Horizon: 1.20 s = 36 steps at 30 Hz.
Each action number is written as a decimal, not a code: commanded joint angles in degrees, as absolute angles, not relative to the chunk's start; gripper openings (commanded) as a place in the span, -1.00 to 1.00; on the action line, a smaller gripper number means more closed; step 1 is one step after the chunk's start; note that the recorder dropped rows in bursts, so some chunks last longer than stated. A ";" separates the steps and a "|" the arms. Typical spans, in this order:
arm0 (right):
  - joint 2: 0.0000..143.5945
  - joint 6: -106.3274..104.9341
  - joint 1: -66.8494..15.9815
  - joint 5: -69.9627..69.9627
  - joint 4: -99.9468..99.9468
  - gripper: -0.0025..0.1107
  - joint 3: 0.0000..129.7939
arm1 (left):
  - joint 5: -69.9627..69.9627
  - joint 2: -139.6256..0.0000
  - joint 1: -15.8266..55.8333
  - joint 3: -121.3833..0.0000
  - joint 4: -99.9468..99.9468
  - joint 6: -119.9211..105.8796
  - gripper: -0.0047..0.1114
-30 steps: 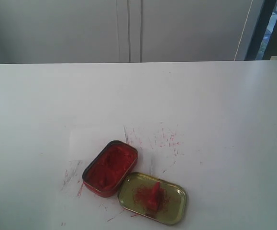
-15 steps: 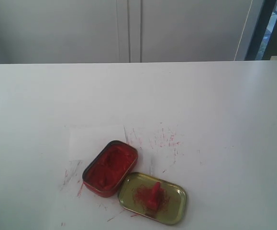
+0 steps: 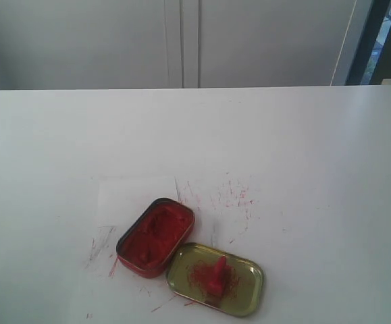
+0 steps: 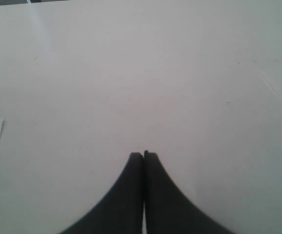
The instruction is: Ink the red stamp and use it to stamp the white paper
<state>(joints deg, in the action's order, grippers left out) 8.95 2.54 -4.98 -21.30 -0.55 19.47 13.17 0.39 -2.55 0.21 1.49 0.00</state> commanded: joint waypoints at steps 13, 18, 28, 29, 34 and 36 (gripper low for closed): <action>29.92 3.03 -4.51 -40.75 -1.98 -0.96 35.33 | 13.27 0.00 -2.67 0.00 1.61 0.00 -0.92; 35.72 3.03 -4.51 -45.05 -1.98 -0.96 38.01 | 13.27 0.00 -2.67 0.00 1.61 0.00 -0.92; 46.73 2.32 -4.62 -50.19 -3.44 -0.96 42.54 | 13.27 0.00 -2.67 0.00 1.61 0.00 -0.92; 47.70 2.13 -4.62 -50.36 -3.71 -0.96 42.67 | 13.27 0.00 -2.67 0.00 1.61 0.00 -0.92; 52.13 -4.45 -4.62 -52.11 -8.43 -0.96 42.67 | 13.27 0.00 -2.67 0.00 1.61 0.00 -0.92; 53.72 -8.31 -4.62 -52.98 -10.75 -0.96 42.67 | 13.27 0.00 -2.67 0.00 1.61 0.00 -0.92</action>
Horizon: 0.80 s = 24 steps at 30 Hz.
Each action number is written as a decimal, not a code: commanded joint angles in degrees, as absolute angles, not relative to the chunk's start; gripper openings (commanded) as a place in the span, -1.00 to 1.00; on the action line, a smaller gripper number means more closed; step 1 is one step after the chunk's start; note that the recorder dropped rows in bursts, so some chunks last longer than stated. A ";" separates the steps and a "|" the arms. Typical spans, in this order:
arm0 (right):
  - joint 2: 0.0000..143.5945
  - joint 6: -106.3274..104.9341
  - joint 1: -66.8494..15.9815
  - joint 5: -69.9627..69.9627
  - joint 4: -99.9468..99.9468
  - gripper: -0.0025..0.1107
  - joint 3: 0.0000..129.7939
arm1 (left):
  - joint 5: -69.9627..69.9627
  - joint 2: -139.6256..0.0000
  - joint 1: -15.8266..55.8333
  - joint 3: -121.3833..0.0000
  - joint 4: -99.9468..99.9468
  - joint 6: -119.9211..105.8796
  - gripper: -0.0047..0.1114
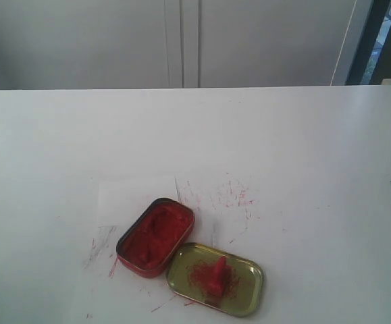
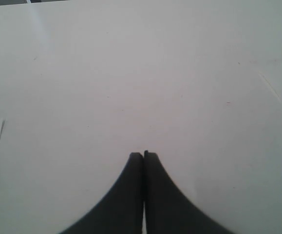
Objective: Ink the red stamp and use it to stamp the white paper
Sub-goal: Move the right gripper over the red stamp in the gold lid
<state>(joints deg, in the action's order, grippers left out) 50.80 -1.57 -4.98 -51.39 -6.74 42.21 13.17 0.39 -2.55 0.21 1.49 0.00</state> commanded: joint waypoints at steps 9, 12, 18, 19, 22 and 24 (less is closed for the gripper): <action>60.51 -13.12 -6.99 -53.62 -14.53 -0.96 42.67 | 13.27 0.00 -2.67 0.00 1.61 0.00 -0.92; 62.58 -14.11 -9.46 -53.62 -14.53 -0.96 42.67 | 13.27 0.00 -2.67 0.00 1.61 0.00 -0.92; 67.19 -15.66 -14.35 -51.03 -14.32 -0.96 42.67 | 13.27 0.00 -2.67 0.00 1.44 0.00 -0.92; 67.96 -16.47 -15.23 -50.72 -14.32 -0.96 42.67 | 13.27 0.00 -2.67 0.00 1.44 0.00 -0.92; 70.03 -17.47 -17.77 -49.64 -14.32 -0.96 42.76 | 13.27 0.00 -2.67 0.00 1.44 0.00 -0.92; 71.34 -18.84 -19.55 -49.04 -14.32 -0.96 42.90 | 13.27 0.00 -2.67 0.00 1.44 0.00 -0.92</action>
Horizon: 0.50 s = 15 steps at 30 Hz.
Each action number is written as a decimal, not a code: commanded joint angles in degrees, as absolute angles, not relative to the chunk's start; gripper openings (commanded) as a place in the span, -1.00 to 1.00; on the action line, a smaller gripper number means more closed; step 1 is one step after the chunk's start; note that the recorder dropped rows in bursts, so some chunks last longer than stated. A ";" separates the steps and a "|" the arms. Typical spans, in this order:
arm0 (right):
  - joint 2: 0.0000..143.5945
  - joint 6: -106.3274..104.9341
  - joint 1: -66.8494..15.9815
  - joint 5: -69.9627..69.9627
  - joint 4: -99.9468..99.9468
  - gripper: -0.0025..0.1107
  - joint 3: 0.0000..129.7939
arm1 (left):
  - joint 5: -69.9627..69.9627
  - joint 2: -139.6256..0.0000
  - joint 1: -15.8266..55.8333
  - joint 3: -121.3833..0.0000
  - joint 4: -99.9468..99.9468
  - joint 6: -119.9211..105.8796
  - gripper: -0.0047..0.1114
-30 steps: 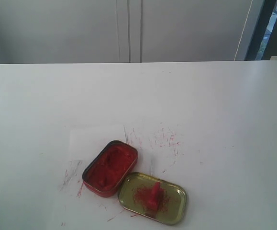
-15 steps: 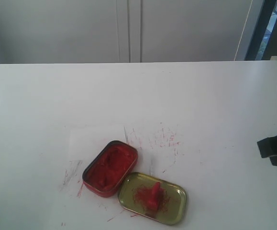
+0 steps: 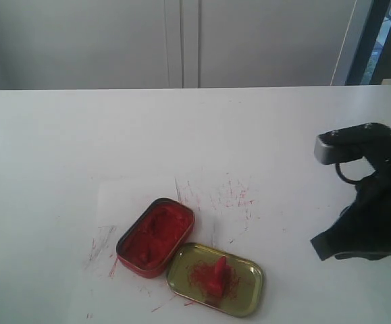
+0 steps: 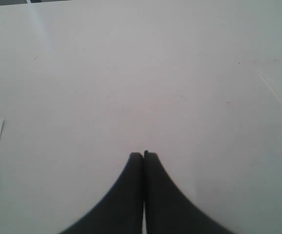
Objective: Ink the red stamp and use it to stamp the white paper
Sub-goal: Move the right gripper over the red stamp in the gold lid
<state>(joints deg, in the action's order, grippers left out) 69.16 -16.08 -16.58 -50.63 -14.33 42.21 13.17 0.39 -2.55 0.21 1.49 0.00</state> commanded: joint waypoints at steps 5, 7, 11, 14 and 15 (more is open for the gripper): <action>74.21 -20.67 -23.67 -47.62 -14.32 -0.96 45.18 | 13.27 0.00 -2.67 0.00 1.44 0.00 -0.92; 75.38 -21.45 -25.12 -47.11 -14.32 -0.96 46.51 | 13.27 0.00 -2.67 0.00 1.44 0.00 -0.92; 77.87 -23.14 -27.71 -46.99 -14.32 -0.96 49.16 | 13.27 0.00 -2.67 0.00 1.44 0.00 -0.92; 79.33 -24.53 -29.57 -46.99 -14.32 -0.96 50.32 | 13.27 0.00 -2.67 0.00 1.44 0.00 -0.92; 79.75 -25.44 -30.17 -46.99 -14.32 -0.96 50.79 | 13.27 0.00 -2.67 0.00 1.44 0.00 -0.92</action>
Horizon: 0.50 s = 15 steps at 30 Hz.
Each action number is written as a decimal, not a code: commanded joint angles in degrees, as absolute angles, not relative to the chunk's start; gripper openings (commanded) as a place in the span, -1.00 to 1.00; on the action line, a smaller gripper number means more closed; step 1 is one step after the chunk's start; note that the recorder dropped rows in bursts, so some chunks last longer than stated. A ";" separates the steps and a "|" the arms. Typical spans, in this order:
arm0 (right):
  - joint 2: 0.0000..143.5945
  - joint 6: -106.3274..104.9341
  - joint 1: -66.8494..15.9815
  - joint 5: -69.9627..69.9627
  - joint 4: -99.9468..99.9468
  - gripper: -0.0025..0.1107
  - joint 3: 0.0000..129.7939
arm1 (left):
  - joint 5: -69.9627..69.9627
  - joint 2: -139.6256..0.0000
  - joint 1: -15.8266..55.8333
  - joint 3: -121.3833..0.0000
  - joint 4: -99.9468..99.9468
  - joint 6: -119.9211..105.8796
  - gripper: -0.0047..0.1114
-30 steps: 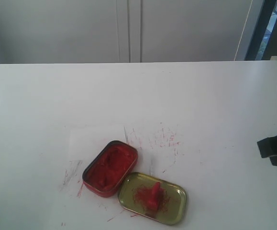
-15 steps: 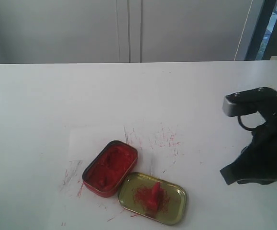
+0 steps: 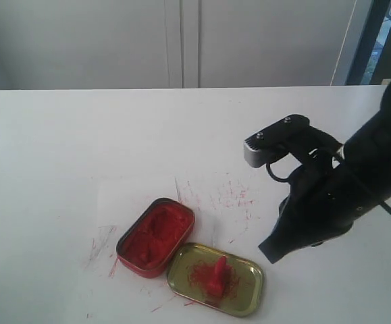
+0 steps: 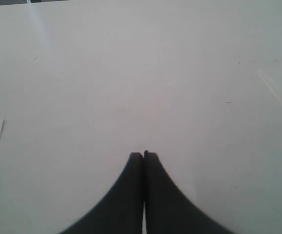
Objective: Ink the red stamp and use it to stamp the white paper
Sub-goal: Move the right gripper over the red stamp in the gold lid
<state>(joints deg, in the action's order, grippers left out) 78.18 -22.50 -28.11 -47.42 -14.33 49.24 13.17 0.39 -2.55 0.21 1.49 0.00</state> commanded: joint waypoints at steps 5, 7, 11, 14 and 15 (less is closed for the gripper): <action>81.97 -32.78 -34.42 -46.69 -14.32 -0.96 51.94 | 13.27 0.00 -2.67 0.00 1.44 0.00 -0.92; 82.08 -34.74 -35.45 -46.69 -14.32 -0.96 51.94 | 13.27 0.00 -2.67 0.00 1.44 0.00 -0.92; 82.08 -34.85 -35.58 -47.46 -13.12 -0.96 51.94 | 13.27 0.00 -2.67 0.00 1.44 0.00 -0.92; 82.08 -34.85 -35.58 -47.46 -13.12 -0.96 51.94 | 13.27 0.00 -2.67 0.00 1.44 0.00 -0.92; 82.08 -34.72 -35.58 -47.46 -13.12 -0.96 51.94 | 13.27 0.00 -2.67 0.00 1.44 0.00 -0.92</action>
